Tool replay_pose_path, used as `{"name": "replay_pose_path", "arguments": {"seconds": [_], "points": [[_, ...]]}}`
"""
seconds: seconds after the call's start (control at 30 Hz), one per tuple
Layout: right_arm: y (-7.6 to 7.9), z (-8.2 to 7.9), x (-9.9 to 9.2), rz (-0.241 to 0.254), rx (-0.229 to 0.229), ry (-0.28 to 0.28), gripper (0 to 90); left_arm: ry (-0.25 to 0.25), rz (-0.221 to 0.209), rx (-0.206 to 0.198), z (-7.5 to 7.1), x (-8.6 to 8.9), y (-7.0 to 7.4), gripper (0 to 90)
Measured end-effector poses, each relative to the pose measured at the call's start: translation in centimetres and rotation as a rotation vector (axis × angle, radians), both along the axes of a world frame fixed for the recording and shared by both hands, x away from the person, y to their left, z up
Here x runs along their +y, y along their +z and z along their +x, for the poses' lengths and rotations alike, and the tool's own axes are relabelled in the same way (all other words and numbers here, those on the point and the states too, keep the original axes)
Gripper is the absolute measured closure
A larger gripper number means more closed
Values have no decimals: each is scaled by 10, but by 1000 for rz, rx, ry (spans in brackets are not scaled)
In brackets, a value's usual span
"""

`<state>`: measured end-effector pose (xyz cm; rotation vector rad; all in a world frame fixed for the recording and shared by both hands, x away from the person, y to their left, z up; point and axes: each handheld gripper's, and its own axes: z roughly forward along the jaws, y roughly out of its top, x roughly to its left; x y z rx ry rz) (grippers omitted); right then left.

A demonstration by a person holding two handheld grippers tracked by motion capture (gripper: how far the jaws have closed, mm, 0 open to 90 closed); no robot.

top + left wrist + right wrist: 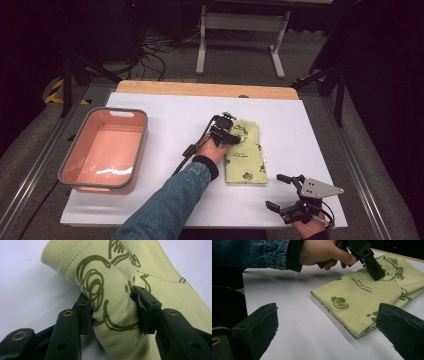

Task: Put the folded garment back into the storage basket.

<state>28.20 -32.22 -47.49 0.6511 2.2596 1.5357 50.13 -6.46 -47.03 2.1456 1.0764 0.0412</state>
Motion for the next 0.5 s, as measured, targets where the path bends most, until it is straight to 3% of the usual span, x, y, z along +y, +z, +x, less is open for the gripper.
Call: {"name": "replay_pose_path", "arguments": {"seconds": [0.2, 0.37, 0.5], "points": [[0, 0, 0, 2, -1, -1, 49, -7, -5, 10, 0, 0, 1, 628], [0, 0, -1, 4, 0, 0, 50, -21, 22, -26, -3, -3, 2, 649], [0, -1, -1, 4, -1, -1, 50, -27, 29, -31, -4, -3, 3, 655]]}}
